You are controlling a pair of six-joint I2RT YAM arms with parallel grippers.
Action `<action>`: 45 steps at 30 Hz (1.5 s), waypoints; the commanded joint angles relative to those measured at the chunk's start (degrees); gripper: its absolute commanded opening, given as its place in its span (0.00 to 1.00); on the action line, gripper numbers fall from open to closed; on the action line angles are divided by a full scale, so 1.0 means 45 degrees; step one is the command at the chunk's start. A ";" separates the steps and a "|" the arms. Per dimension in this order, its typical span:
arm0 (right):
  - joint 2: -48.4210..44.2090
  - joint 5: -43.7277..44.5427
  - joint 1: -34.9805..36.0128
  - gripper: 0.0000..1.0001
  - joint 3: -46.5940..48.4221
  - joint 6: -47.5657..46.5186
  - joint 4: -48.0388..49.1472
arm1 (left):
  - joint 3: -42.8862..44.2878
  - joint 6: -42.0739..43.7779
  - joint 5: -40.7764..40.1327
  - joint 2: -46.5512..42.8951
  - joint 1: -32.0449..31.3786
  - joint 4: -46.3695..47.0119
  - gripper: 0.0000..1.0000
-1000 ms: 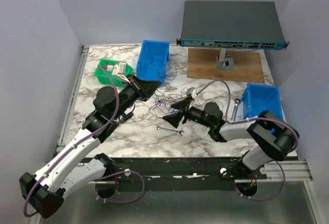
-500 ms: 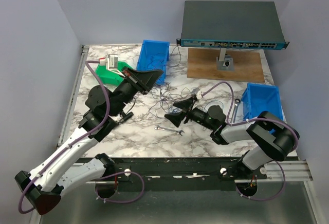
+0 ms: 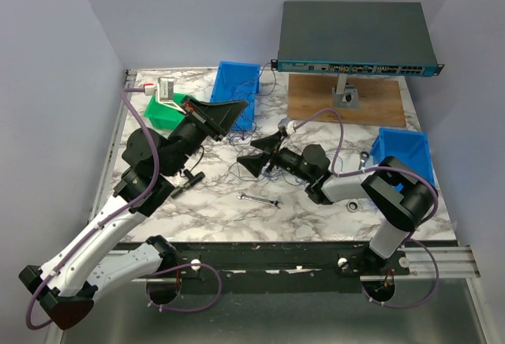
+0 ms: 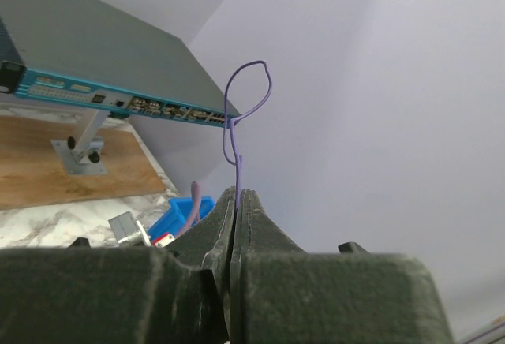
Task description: Untangle the cables
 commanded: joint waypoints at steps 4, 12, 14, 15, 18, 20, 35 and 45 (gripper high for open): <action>0.0089 0.2415 0.0112 0.85 0.0673 0.0028 -0.2306 | 0.0707 0.1201 -0.1866 -0.0566 -0.0052 -0.1701 0.00; -0.1243 0.7341 0.0112 0.86 -0.1316 0.0832 -0.3377 | 0.0625 0.2878 -0.4319 -0.0471 0.0331 -0.2470 0.00; -0.1282 0.8089 0.0103 0.86 -0.1447 0.1036 -0.3794 | 0.0668 0.3377 -0.4832 -0.0243 0.0626 -0.2470 0.00; -0.1255 0.8330 0.0113 0.85 -0.1506 0.1092 -0.3819 | 0.0729 0.3484 -0.4945 -0.0041 0.0932 -0.2470 0.00; -0.1132 0.8338 0.0113 0.85 -0.1777 0.1130 -0.3303 | 0.1265 0.3092 -0.4440 0.0903 0.2358 -0.3241 0.00; -0.1123 0.8233 0.0113 0.85 -0.1855 0.1032 -0.3056 | 0.1708 0.2649 -0.4307 0.1645 0.3464 -0.3714 0.00; -0.1872 0.8468 0.0111 0.85 -0.2839 0.0529 -0.1287 | 0.3225 0.4193 -0.7310 0.7054 0.5838 -0.0541 0.00; -0.1969 0.8217 0.0113 0.85 -0.3040 0.0475 -0.0832 | 0.4793 0.3258 -0.7285 1.0387 0.6881 0.0252 0.00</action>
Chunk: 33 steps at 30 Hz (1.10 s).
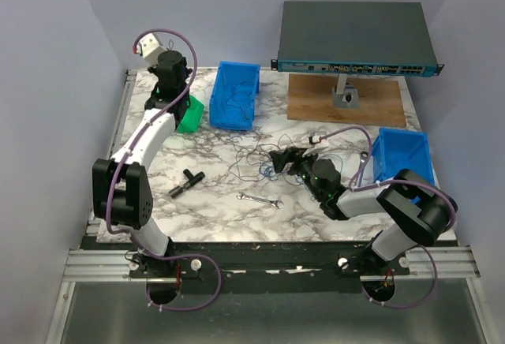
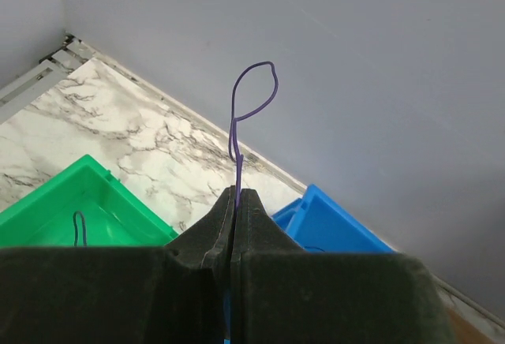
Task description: Untangle the cables
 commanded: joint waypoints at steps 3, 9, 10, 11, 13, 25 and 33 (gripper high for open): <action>-0.0171 0.0139 0.0111 0.85 -0.0249 -0.0097 0.0745 | 0.0214 -0.0551 -0.0540 0.1306 0.0405 0.1299 0.00; -0.0208 0.0113 0.0112 0.85 -0.0303 0.0055 0.0806 | -0.1508 -0.0887 -0.0786 0.1332 0.0404 0.2520 0.00; -0.0248 0.0131 0.0108 0.85 -0.0327 0.0056 0.0823 | -0.1848 -0.0953 -0.0831 0.1286 0.0405 0.2713 0.00; -0.0291 0.0150 0.0108 0.85 -0.0360 0.0072 0.0838 | -0.2066 -0.0980 -0.0869 0.1271 0.0405 0.2764 0.00; -0.0393 0.0205 0.0113 0.85 -0.0468 0.0097 0.0947 | -0.2094 -0.1048 -0.1069 0.1415 0.0405 0.2282 0.00; -0.0560 0.0366 0.0113 0.85 -0.0597 0.0108 0.0960 | -0.0587 -0.3626 -0.0530 0.2342 0.1038 -0.2942 0.00; -0.0634 0.0415 0.0113 0.85 -0.0615 0.0153 0.0881 | 0.1679 -0.7316 -0.1009 0.3476 0.1052 -0.9265 0.00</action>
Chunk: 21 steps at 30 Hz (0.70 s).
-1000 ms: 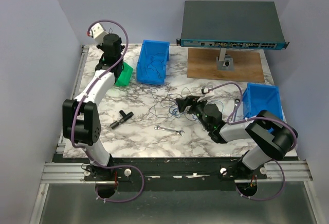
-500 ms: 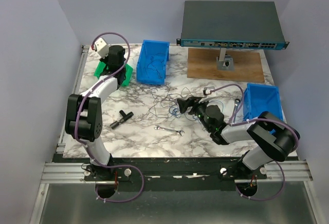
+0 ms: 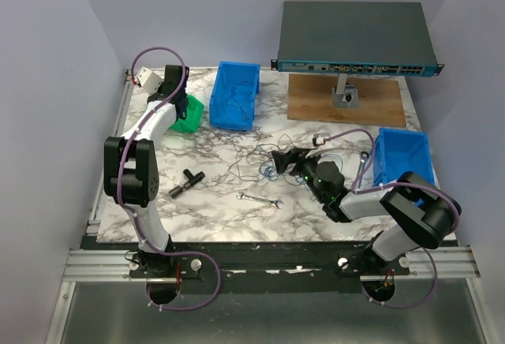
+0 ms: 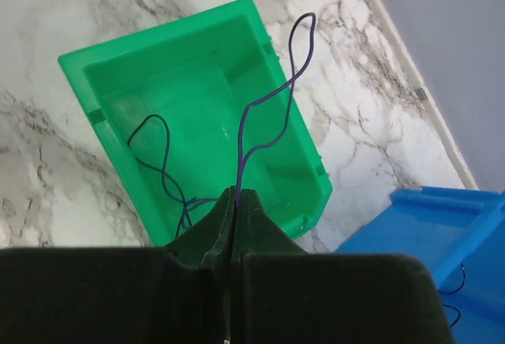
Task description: Untangle the cables
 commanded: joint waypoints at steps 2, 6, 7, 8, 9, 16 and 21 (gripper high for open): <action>-0.0315 0.0444 0.0111 0.85 -0.0215 0.0126 0.0381 | 0.1141 -0.2583 0.0036 0.0777 0.0009 -0.4599 0.00; -0.0418 0.0484 0.0113 0.85 -0.0288 0.0172 0.0401 | 0.2043 -0.3385 0.0152 0.1459 0.0003 -0.6648 0.00; -0.0452 0.0478 0.0103 0.86 -0.0315 0.0197 0.0396 | 0.2312 -0.3514 0.0176 0.1676 0.0010 -0.7180 0.00; -0.0461 0.0473 0.0113 0.85 -0.0329 0.0200 0.0415 | 0.2576 -0.3482 0.0280 0.1908 0.0028 -0.7440 0.00; -0.0487 0.0465 0.0113 0.85 -0.0334 0.0212 0.0439 | 0.2768 -0.3355 0.0402 0.2098 0.0043 -0.7529 0.00; -0.0627 0.0509 0.0113 0.85 -0.0452 0.0217 0.0439 | 0.4661 -0.2926 0.1418 0.3446 0.0371 -0.9017 0.00; -0.0549 0.0493 0.0103 0.85 -0.0378 0.0204 0.0420 | 0.4767 -0.2672 0.1505 0.3330 0.0376 -0.9709 0.00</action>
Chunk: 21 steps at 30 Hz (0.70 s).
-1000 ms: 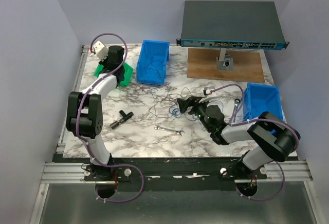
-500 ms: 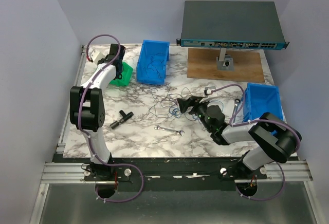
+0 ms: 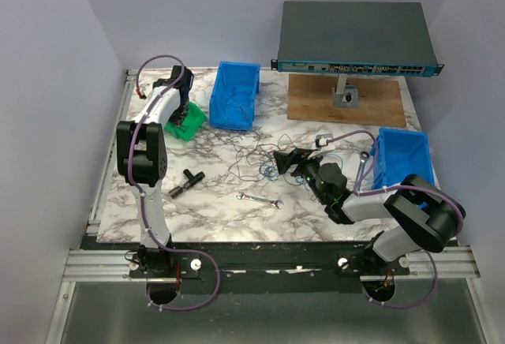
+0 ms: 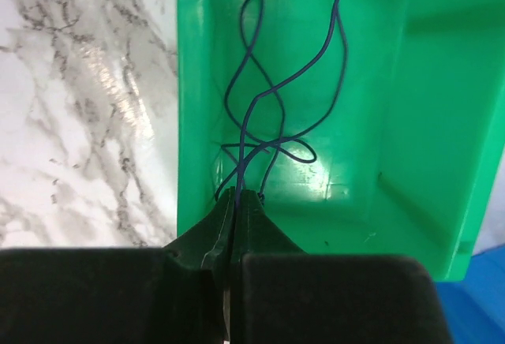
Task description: Untangle the cables
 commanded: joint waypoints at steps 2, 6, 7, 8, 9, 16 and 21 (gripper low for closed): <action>-0.0105 0.0406 0.0111 0.85 -0.0082 0.0093 0.0414 | 0.0404 0.0168 0.0560 -0.0099 0.0106 -0.2144 0.00; -0.0144 0.0405 0.0101 0.85 -0.0101 0.0105 0.0420 | 0.0010 0.0390 0.1174 -0.0159 0.0094 -0.2904 0.00; -0.0150 0.0400 0.0110 0.85 -0.0101 0.0117 0.0411 | -0.0284 0.0404 0.1168 -0.0334 0.0043 -0.2949 0.00; -0.0146 0.0406 0.0113 0.85 -0.0111 0.0133 0.0430 | -0.0807 0.0550 0.1227 -0.0604 0.0019 -0.2723 0.00; -0.0163 0.0403 0.0103 0.85 -0.0121 0.0143 0.0422 | -0.1448 0.0698 0.1319 -0.0978 0.0011 -0.2322 0.00; -0.0238 0.0421 0.0098 0.85 -0.0160 0.0155 0.0438 | -0.3230 0.1423 0.1557 -0.2414 -0.0008 -0.1052 0.00; -0.0267 0.0430 0.0102 0.85 -0.0180 0.0120 0.0435 | -0.1297 0.2408 0.1356 -0.1728 -0.0009 -0.1481 0.57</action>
